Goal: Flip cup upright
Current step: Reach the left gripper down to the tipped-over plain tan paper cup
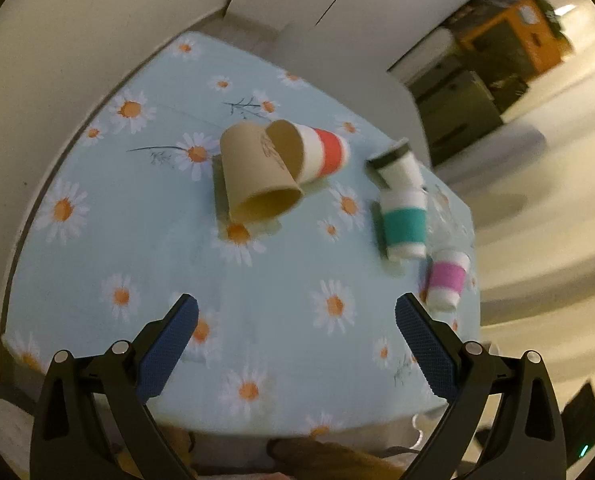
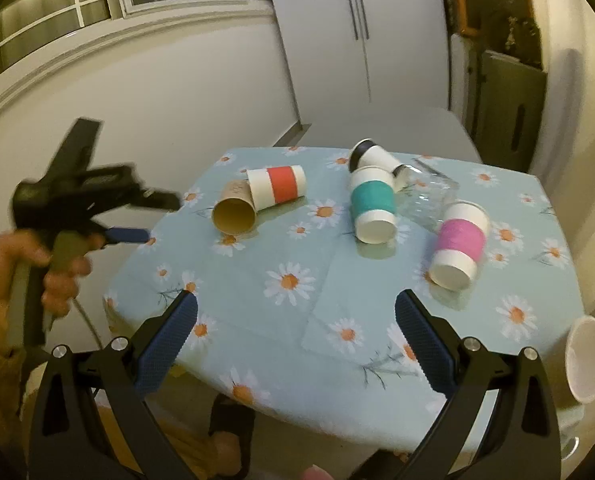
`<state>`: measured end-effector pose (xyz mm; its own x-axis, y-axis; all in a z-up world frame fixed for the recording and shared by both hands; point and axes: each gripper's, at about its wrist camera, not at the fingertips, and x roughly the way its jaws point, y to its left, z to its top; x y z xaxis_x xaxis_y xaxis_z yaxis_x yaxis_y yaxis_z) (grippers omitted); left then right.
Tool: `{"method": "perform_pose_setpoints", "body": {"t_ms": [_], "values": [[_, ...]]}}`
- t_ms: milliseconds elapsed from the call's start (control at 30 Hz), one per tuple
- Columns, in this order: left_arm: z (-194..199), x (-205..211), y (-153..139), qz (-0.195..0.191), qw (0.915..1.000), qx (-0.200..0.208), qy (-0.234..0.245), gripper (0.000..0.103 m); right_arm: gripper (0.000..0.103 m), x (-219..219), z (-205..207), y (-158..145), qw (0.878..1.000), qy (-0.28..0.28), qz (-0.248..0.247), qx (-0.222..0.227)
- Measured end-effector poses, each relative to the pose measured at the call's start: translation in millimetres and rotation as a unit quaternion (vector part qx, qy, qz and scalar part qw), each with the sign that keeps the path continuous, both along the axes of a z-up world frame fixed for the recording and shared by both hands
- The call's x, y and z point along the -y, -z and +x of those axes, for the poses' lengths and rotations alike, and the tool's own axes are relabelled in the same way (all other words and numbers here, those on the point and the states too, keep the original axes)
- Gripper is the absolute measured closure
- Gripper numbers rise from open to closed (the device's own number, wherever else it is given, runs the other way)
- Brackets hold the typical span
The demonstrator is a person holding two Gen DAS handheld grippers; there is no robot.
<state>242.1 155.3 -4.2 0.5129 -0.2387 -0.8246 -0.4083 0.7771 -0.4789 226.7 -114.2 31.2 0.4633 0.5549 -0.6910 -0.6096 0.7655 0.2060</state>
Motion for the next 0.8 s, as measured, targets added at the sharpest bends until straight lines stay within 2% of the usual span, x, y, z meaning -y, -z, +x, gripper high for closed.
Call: {"method": "perform_pose_setpoints", "body": {"t_ms": [300,400,500,633,733,800], "values": [[82.9,-52.7,40.2,0.009,0.9943,-0.093,-0.051,0.008,0.005,-16.3,20.0,26.1,0.999,-0.036,-0.001,-0.021],[98.7,-56.0,52.3,0.015,0.9924,-0.11,-0.054,0.008,0.005,-14.7,22.4,29.6,0.999,-0.045,-0.003,-0.022],[108.4,-58.3,60.7,0.044,0.9881,-0.133,-0.064,0.008,0.005,-10.0,23.2,31.8,0.999,-0.042,-0.006,-0.022],[115.4,-55.1,64.3,0.055,0.9864,-0.144,-0.056,0.008,0.005,-6.2,23.8,34.5,0.999,-0.045,-0.01,-0.018],[119.3,-48.1,64.7,0.067,0.9848,-0.153,-0.047,0.015,0.005,-5.4,23.0,35.0,0.999,-0.046,-0.018,-0.012],[121.2,-46.1,66.3,0.069,0.9842,-0.157,-0.043,0.024,0.005,-5.0,22.8,35.0,0.999,-0.048,-0.017,-0.013]]}}
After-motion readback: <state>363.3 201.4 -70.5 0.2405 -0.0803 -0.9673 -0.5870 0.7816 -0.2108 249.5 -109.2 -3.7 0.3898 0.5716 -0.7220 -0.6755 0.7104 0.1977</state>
